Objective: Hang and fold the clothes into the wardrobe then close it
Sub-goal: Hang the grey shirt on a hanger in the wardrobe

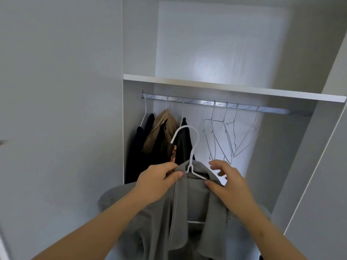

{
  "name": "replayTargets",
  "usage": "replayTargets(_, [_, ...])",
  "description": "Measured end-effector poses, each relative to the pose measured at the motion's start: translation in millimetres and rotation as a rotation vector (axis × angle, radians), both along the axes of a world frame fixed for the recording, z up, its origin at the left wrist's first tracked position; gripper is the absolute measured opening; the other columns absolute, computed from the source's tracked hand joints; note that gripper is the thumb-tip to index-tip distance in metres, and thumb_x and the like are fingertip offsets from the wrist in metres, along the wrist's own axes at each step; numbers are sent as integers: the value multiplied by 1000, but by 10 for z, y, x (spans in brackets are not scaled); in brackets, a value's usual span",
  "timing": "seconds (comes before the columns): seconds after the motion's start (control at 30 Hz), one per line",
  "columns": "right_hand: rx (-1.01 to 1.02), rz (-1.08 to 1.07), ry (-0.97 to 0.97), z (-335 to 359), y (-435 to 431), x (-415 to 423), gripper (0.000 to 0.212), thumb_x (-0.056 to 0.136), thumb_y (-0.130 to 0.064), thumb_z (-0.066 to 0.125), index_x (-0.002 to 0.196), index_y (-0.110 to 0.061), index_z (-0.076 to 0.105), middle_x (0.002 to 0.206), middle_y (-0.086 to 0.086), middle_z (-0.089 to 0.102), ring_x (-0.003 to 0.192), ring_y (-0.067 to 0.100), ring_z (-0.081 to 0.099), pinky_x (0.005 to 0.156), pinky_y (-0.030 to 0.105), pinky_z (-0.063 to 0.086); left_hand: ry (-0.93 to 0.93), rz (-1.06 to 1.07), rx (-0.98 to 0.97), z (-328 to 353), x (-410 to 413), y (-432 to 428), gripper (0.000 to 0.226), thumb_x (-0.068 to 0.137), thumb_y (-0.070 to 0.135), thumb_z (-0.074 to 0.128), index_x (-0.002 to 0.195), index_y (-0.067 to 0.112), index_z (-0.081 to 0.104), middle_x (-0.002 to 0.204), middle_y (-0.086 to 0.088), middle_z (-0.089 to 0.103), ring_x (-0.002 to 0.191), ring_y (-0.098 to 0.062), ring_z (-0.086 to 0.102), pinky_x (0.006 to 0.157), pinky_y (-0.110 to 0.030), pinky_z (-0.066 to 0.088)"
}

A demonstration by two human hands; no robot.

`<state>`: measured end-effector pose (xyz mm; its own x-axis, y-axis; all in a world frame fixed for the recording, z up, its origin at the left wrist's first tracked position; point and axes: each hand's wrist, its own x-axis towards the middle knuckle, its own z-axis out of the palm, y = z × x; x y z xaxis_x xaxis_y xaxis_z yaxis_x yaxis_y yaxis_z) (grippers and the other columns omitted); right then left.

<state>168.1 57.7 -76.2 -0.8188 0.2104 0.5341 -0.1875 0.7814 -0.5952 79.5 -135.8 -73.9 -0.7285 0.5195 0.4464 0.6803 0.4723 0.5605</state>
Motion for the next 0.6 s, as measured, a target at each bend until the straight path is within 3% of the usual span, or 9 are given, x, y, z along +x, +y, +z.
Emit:
replayTargets(0.07, [98,-53,72,3,-19,-31,33,77,-11,71,82,-38,53,85,-26,52,83,-1,47,73,0,32,-8,25,10,-8,13,39,26,92,40,49,83,18,58,66,4,54,59,-2,46,58,-24,36])
replayTargets(0.17, [38,-121,187,29,-76,-76,30,78,-6,69,69,-32,55,74,-18,50,68,3,50,67,-1,34,-45,94,41,20,11,95,25,93,41,47,75,23,52,62,8,50,59,-2,46,55,-25,35])
replayTargets(0.3, [-84,37,8,24,-203,-108,32,84,-17,62,62,-39,55,58,-10,58,58,-1,55,56,5,39,-250,87,131,18,-31,115,9,91,37,52,85,31,51,72,10,61,75,-9,59,73,-34,48])
replayTargets(0.37, [-197,84,-2,32,-232,-92,26,88,-22,57,66,-36,61,61,-8,62,55,2,56,54,11,43,-349,28,202,18,-36,59,9,87,34,59,89,35,50,76,4,67,81,-15,64,79,-36,49])
replayTargets(0.43, [-62,-21,81,35,-149,-105,17,91,-27,54,81,-36,63,78,-16,61,73,2,55,69,18,44,-404,-10,243,47,-55,-17,15,81,28,67,86,35,54,76,-1,69,81,-18,65,80,-35,50])
replayTargets(0.5, [179,-34,-77,43,-98,-128,15,94,-36,48,91,-31,62,87,-18,55,85,7,52,77,24,39,-426,-24,262,77,-81,-67,14,77,23,71,82,30,61,78,-5,70,82,-19,66,81,-34,52])
replayTargets(0.6, [201,-5,-268,-13,-91,-178,35,93,-48,41,65,-29,45,62,-10,49,61,5,48,56,22,33,-408,-41,267,48,-104,-64,12,76,20,74,79,23,63,75,-2,70,77,-13,66,77,-28,52])
